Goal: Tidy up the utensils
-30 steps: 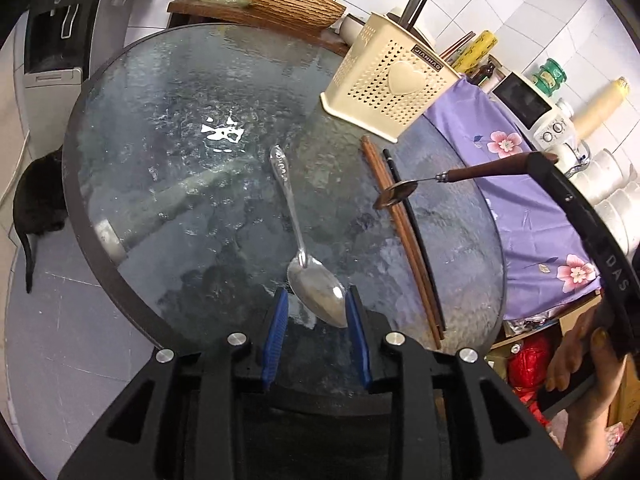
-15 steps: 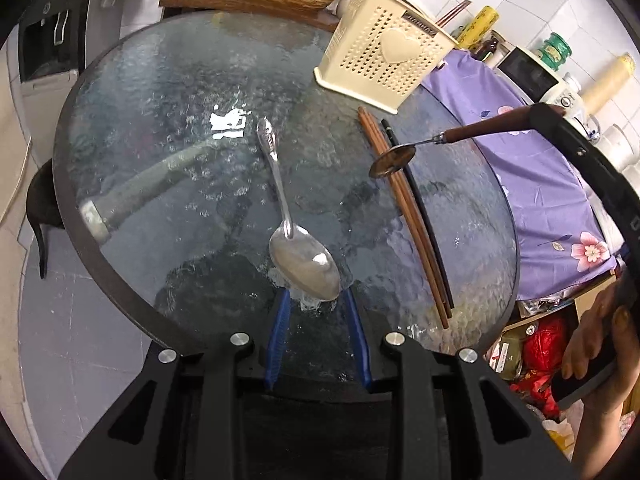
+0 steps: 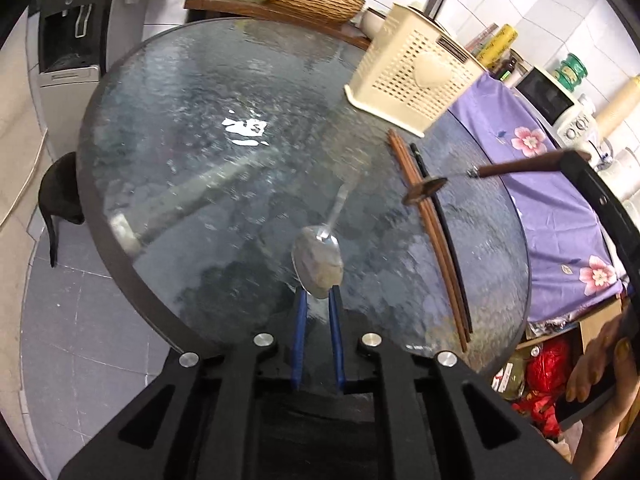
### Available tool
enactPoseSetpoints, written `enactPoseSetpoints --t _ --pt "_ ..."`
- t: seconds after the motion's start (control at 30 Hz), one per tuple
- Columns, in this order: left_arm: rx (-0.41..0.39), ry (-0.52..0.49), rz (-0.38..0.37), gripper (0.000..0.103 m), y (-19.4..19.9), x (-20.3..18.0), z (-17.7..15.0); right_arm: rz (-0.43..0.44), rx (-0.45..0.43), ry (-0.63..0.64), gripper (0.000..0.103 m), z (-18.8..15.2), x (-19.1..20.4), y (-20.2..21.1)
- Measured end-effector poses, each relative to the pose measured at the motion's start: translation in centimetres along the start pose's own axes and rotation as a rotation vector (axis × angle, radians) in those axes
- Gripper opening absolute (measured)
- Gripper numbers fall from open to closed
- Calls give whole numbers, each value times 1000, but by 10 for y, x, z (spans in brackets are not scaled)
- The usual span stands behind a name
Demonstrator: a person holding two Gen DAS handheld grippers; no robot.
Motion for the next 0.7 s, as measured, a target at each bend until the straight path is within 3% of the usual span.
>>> enactPoseSetpoints --t 0.7 --pt "-67 78 10 11 -3 22 25 -3 0 9 16 0 1 0"
Point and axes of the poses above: each gripper's, at about its wrist camera, not at the fingertips, and y roughly against the way its jaws point, x to its left, z to its top, the point moved 6 cm from there along -y, roughly the way its jaws point, and after that the axes turned 2 degrees about -z, right-handed, at the moved point
